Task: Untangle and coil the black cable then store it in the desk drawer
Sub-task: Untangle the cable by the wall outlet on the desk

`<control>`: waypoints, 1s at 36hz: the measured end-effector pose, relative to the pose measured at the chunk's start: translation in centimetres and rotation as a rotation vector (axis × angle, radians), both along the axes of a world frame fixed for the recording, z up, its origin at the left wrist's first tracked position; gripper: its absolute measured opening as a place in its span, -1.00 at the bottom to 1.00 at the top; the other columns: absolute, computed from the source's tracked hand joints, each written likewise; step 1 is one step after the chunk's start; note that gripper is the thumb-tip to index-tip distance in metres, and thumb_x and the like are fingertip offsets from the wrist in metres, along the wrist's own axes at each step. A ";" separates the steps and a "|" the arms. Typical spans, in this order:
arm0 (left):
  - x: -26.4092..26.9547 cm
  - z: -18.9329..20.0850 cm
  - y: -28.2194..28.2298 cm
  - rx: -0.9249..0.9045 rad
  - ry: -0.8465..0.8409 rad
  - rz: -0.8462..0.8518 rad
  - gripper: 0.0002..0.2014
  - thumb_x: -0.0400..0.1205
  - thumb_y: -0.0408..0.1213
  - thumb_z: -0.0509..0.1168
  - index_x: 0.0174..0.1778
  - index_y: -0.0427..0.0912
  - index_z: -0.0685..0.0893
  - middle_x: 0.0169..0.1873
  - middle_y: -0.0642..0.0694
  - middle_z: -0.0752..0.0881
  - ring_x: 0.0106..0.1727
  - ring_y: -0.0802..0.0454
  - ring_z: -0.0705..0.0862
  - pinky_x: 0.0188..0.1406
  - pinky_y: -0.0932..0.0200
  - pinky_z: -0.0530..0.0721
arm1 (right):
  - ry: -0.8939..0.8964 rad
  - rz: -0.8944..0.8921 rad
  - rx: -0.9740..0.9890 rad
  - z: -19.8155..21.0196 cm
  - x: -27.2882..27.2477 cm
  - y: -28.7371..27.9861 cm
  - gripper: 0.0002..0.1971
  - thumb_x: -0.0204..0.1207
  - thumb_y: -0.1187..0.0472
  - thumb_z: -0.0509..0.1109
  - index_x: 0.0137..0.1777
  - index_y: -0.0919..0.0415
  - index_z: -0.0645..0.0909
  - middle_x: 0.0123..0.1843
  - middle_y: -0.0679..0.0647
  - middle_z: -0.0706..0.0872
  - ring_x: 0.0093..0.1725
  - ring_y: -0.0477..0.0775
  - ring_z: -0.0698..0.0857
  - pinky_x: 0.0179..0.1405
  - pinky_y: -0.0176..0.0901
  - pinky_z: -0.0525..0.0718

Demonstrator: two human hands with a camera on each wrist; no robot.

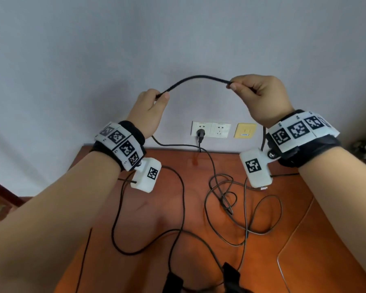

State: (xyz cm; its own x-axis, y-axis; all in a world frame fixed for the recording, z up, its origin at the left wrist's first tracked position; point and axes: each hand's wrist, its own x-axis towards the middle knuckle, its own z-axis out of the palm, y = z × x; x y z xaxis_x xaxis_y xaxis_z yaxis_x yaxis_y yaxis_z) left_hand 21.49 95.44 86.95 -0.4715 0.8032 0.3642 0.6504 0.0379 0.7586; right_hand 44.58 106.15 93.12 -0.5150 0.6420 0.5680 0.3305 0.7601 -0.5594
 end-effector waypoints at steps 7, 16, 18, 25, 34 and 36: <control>0.3 2.5 1.0 0.139 -0.562 -0.004 -0.72 0.55 -0.02 0.29 -0.39 -0.10 0.65 -0.28 -0.07 0.73 -0.01 -0.05 0.78 0.10 0.08 0.72 | -0.182 0.113 -0.288 -0.7 0.3 -1.7 -0.89 0.52 0.19 0.43 -0.12 0.09 0.80 -0.47 -0.13 0.71 -0.47 -0.25 0.59 -0.36 -0.47 0.55; 1.0 3.5 0.8 -0.002 0.092 -0.487 -0.59 0.36 -0.68 -0.01 -0.30 -0.06 0.56 0.01 -0.06 0.69 0.11 0.13 0.68 0.18 0.30 0.58 | -0.559 0.065 -0.167 -1.7 -0.4 -2.6 -0.86 0.54 0.10 0.40 0.00 0.11 0.73 -0.09 -0.11 0.69 -0.14 -0.13 0.64 -0.10 -0.48 0.51; 1.6 3.7 0.4 -0.028 0.200 -0.614 -0.64 0.27 -0.62 -0.03 -0.39 -0.09 0.53 -0.11 -0.08 0.70 0.08 -0.07 0.71 0.11 0.35 0.58 | -0.428 0.011 -0.042 -1.8 -0.7 -2.2 -0.78 0.50 0.18 0.42 0.13 0.14 0.61 0.08 0.03 0.59 -0.02 0.03 0.64 0.05 -0.25 0.55; 3.4 3.8 0.2 0.014 0.314 -0.737 -0.59 0.24 -0.67 -0.03 -0.45 0.04 0.36 -0.31 -0.01 0.56 -0.14 0.09 0.76 -0.19 0.25 0.58 | -0.422 0.209 0.080 -2.2 -2.2 -2.6 -0.42 0.48 0.28 0.41 0.51 0.20 0.36 0.42 0.11 0.52 0.42 0.11 0.46 0.41 -0.18 0.33; -0.3 2.9 -0.2 0.019 0.363 -0.216 -0.44 0.33 -0.65 -0.05 0.09 -0.11 0.59 -0.09 0.10 0.74 -0.05 -0.13 0.69 -0.03 0.05 0.63 | -0.360 0.002 0.033 -2.3 -0.3 -0.7 -0.79 0.66 0.28 0.13 -0.15 0.19 0.55 -0.26 0.03 0.55 -0.37 0.13 0.61 -0.45 -0.45 0.47; -1.8 3.0 -0.7 -0.004 0.338 -0.166 -0.45 0.30 -0.64 -0.05 -0.04 -0.03 0.64 -0.26 0.13 0.74 -0.10 -0.10 0.70 -0.11 0.05 0.65 | -0.348 -0.053 -0.062 -2.3 0.9 0.2 -0.78 0.66 0.29 0.11 -0.20 0.17 0.50 -0.32 -0.03 0.49 -0.34 0.16 0.59 -0.34 -0.26 0.58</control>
